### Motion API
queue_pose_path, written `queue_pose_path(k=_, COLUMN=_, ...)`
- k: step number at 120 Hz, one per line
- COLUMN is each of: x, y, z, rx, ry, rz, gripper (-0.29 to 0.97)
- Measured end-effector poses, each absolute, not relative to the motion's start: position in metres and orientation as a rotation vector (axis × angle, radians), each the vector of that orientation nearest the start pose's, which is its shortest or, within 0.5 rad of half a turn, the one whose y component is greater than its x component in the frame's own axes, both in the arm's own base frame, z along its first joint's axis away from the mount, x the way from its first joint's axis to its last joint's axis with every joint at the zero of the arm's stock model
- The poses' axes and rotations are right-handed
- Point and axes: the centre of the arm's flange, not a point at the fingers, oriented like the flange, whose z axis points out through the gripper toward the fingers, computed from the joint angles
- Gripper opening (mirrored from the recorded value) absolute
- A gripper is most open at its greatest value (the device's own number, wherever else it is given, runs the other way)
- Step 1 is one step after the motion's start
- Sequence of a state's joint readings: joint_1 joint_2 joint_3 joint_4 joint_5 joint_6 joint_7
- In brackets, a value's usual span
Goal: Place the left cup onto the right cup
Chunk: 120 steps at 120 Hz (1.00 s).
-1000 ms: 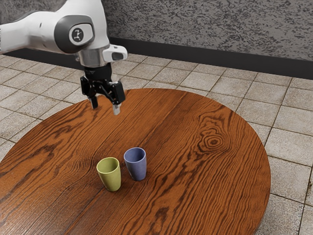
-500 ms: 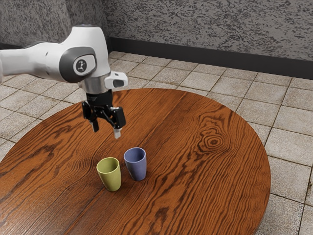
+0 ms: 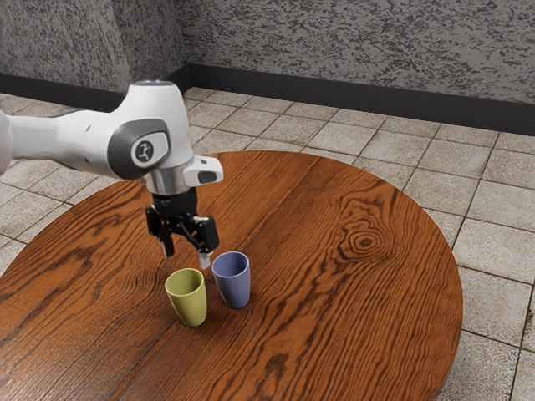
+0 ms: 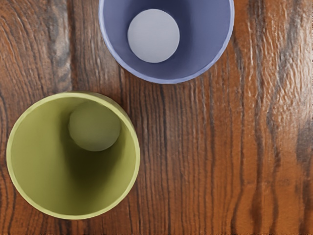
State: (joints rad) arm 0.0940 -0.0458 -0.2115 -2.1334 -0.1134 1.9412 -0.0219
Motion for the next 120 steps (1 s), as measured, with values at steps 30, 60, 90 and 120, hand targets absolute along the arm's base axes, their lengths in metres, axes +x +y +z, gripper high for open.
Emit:
queue_pose_path(k=30, x=0.502, y=-0.075, z=0.398, rx=-3.212, ry=0.086, rz=0.269, gripper=0.62)
queue_pose_path(k=60, x=0.504, y=-0.073, z=0.388, rx=-3.210, ry=0.083, rz=0.274, gripper=0.58)
queue_pose_path(k=90, x=0.509, y=-0.071, z=0.370, rx=-3.201, ry=0.097, rz=0.303, gripper=0.56)
queue_pose_path(k=120, x=0.515, y=-0.070, z=0.351, rx=-3.186, ry=0.124, rz=0.315, gripper=0.54)
